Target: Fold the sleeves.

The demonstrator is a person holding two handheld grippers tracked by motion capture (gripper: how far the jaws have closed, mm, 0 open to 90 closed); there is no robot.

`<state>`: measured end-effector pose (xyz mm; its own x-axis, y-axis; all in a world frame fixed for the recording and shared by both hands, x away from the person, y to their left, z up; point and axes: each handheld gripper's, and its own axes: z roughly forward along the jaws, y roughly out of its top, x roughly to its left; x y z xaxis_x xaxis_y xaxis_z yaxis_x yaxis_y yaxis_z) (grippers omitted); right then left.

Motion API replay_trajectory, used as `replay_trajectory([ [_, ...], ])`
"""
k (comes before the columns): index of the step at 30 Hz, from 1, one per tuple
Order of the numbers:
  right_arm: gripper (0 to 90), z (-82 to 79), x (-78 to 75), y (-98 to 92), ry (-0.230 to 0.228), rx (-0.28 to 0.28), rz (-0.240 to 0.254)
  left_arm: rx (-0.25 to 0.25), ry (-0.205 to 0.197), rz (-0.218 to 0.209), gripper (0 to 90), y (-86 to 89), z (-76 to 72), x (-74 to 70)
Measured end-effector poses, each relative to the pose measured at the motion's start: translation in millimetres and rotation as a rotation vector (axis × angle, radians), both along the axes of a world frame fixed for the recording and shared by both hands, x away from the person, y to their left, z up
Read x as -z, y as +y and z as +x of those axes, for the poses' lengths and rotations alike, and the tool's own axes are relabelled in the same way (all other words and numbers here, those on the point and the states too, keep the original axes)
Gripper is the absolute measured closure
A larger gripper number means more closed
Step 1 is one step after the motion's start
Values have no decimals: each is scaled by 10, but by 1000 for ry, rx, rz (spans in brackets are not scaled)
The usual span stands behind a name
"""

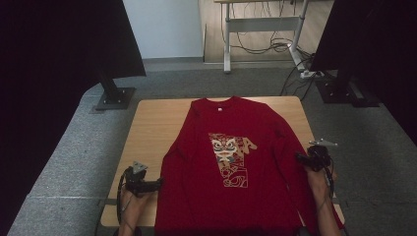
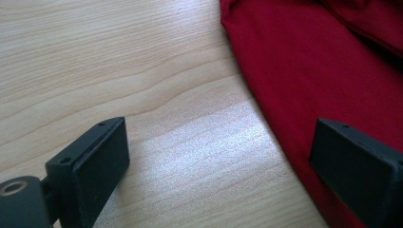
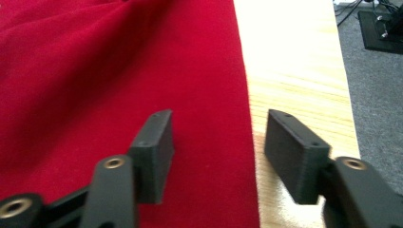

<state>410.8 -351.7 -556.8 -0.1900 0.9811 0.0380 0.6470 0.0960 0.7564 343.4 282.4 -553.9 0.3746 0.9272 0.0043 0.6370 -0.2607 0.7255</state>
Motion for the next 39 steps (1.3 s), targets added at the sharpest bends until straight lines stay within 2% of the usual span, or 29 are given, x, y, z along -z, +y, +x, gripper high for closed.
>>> replay_trajectory([
  [1, 581, -21, -7, 28, -1, -7, 6, 0, 0, 0, 61, -1, 1, 0],
  [3, 581, -40, -22, 66, 11, -14, 18, 0, 0, 0, 62, -1, 1, 0],
  [4, 695, -40, -22, 66, 11, -14, 18, 0, 0, 0, 62, -1, 1, 0],
  [5, 851, -49, -26, 101, 26, -16, 65, 0, 0, 0, 63, -1, 1, 0],
  [6, 861, -51, -24, 102, 30, -10, 80, 0, 0, 0, 63, -1, 1, 0],
  [9, 865, -52, -23, 101, 30, -7, 86, 0, 0, -1, 63, -1, 1, 0],
  [10, 870, -64, -47, 122, 33, 0, 60, 1, -1, -1, 63, -1, 1, 0],
  [11, 870, -64, -47, 122, 33, 0, 60, 1, -1, -1, 64, -1, 1, 0],
  [12, 870, -96, -105, 131, 3, -1, 65, 1, -1, -1, 64, -1, 0, 0],
  [16, 870, -102, -120, 132, -3, 1, 68, 1, -1, 0, 65, -1, 0, 0],
  [17, 870, -129, -206, 132, -29, 4, 66, 1, -1, 0, 65, -1, 0, 0],
  [20, 870, -129, -206, 132, -29, 4, 66, 2, -1, -1, 66, -1, 0, -1],
  [21, 874, -185, -438, 184, -84, -15, 55, 2, -1, -1, 66, -1, 0, -1],
  [24, 874, -188, -456, 193, -88, -16, 55, 2, -1, -1, 67, -1, 0, -1],
  [26, 874, -208, -563, 254, -111, -40, 73, 3, -1, -1, 67, -1, -1, -1],
  [32, 878, -227, -646, 316, -123, -59, 93, 3, -1, -1, 67, -1, -1, -1],
  [33, 880, -237, -744, 415, -134, -90, 127, 3, -1, -1, 68, -1, -1, -1],
  [36, 880, -239, -764, 444, -137, -100, 126, 3, -1, -1, 68, -1, -1, -1],
  [37, 880, -245, -825, 545, -147, -129, 138, 4, -1, -1, 69, -1, -1, -1],
  [39, 880, -246, -838, 576, -147, -136, 139, 4, -1, -1, 69, -1, -1, -1],
])
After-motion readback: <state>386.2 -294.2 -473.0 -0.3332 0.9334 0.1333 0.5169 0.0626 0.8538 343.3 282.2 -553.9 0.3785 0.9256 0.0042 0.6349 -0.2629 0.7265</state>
